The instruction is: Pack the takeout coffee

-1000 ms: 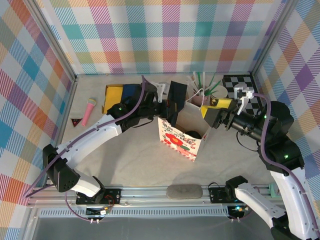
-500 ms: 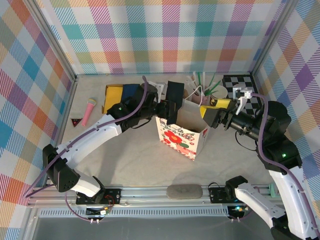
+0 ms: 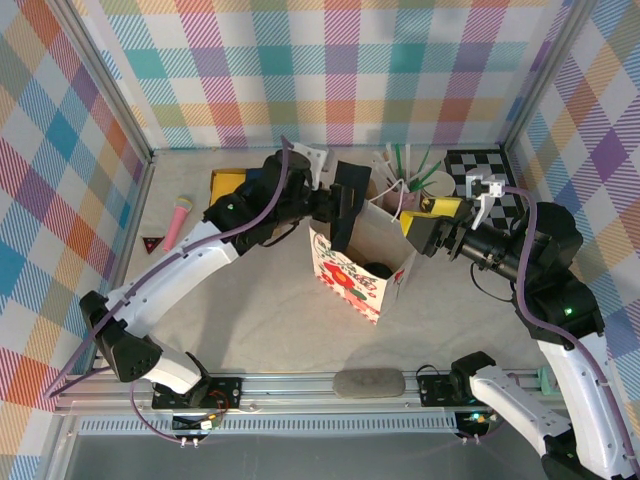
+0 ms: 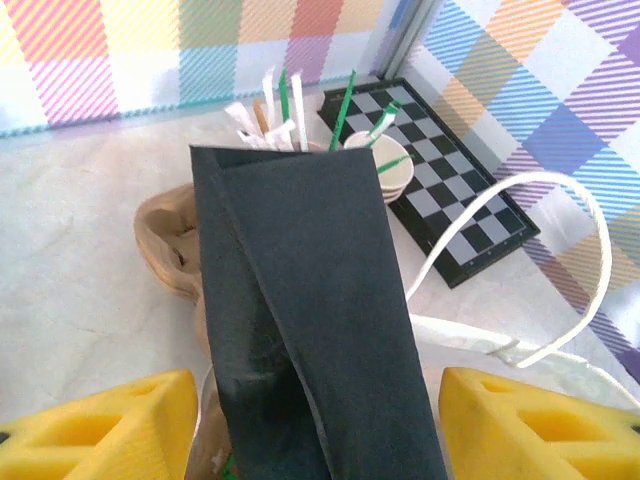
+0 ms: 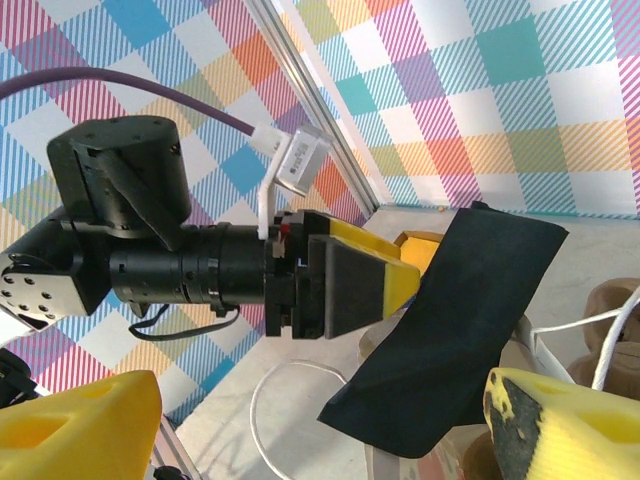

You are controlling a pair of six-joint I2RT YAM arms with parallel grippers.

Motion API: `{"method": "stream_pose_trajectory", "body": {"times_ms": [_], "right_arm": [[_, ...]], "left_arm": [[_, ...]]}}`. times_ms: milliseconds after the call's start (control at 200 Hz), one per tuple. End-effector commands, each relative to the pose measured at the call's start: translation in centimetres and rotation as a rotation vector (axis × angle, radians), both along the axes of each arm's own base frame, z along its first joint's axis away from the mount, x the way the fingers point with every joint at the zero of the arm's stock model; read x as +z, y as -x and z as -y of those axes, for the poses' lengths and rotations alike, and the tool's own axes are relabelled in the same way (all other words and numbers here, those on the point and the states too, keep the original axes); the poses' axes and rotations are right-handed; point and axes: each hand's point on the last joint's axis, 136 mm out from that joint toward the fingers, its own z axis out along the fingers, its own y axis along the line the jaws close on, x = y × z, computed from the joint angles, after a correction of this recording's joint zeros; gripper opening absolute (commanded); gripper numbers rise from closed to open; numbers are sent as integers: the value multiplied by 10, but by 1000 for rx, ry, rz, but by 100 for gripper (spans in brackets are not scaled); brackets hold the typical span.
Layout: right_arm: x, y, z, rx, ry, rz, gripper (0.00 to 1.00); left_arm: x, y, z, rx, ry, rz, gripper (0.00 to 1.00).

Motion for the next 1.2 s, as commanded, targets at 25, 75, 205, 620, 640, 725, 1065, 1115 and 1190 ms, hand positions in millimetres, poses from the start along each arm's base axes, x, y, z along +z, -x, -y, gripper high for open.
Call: {"method": "stream_pose_trajectory", "body": {"times_ms": [25, 75, 205, 620, 640, 725, 1065, 1115, 1190], "right_arm": [[7, 5, 0, 14, -2, 46, 84], [7, 5, -1, 16, -1, 47, 84], [7, 3, -1, 14, 0, 43, 84], [1, -1, -2, 8, 4, 21, 83], [1, -1, -1, 5, 4, 21, 83], [-1, 0, 0, -1, 10, 16, 83], [-6, 1, 4, -18, 28, 22, 83], [-7, 0, 3, -16, 29, 21, 83], [-8, -1, 3, -17, 31, 18, 83]], "left_arm": [[47, 16, -7, -51, 26, 103, 66], [55, 29, 3, -139, 37, 97, 66], [58, 56, 27, -297, 8, 27, 66], [-42, 64, 57, -422, -165, -338, 65], [-46, 62, 57, -420, -173, -346, 65], [-59, 48, 55, -383, -203, -364, 65], [-95, 10, 28, -239, -389, -357, 64], [-97, 8, 24, -228, -415, -352, 63], [-98, 8, 21, -225, -431, -351, 63]]}}
